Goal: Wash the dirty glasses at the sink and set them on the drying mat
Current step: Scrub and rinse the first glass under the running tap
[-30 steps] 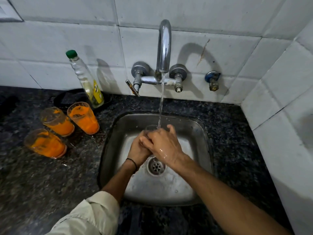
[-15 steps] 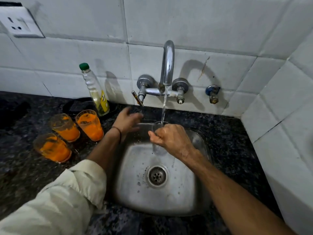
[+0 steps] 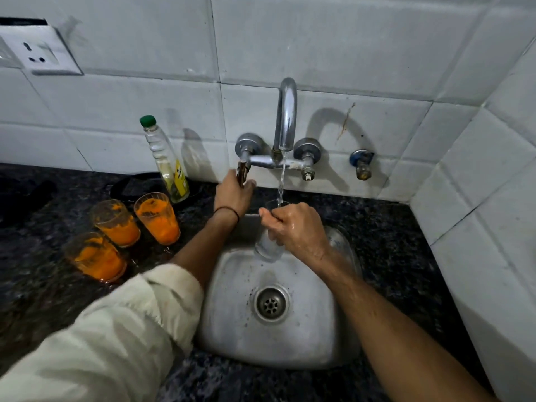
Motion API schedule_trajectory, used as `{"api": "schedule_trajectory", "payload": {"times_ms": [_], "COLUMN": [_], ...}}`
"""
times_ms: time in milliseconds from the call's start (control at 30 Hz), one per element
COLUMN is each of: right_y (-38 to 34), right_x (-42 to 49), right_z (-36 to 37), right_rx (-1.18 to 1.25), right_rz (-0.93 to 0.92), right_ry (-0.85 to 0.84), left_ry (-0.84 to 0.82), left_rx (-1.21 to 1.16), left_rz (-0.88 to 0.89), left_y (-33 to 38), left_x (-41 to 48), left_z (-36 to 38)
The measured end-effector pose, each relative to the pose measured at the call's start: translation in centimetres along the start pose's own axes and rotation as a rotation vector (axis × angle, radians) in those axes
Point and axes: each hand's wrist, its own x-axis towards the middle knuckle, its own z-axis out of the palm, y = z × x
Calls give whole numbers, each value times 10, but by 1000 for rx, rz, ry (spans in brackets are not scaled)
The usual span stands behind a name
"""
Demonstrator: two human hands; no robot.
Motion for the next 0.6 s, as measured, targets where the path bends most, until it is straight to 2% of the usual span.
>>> {"api": "schedule_trajectory", "payload": {"times_ms": [67, 133, 200, 267, 333, 433, 533, 600], "right_y": [2, 4, 7, 16, 25, 29, 27, 30], "right_x": [-2, -2, -5, -12, -21, -34, -45, -53], "right_z": [1, 6, 14, 28, 48, 73, 77, 72], "right_rx": [278, 582, 857, 1086, 1272, 1441, 1482, 1291], "right_rz": [172, 367, 587, 817, 1006, 1218, 1244, 1207], "right_ry": [32, 143, 246, 252, 221, 216, 184, 123], "left_ry": [-142, -292, -328, -291, -255, -217, -156, -138], "left_rx": [-285, -571, -686, -743, -720, -506, -339, -273], "left_rz": [-156, -255, -230, -130, -15, 131, 157, 149], "left_y": [-12, -18, -25, -31, -32, -30, -31, -33], "left_x": [-30, -73, -105, -121, -129, -131, -128, -127], "left_z": [4, 6, 6, 6, 6, 11, 10, 9]}}
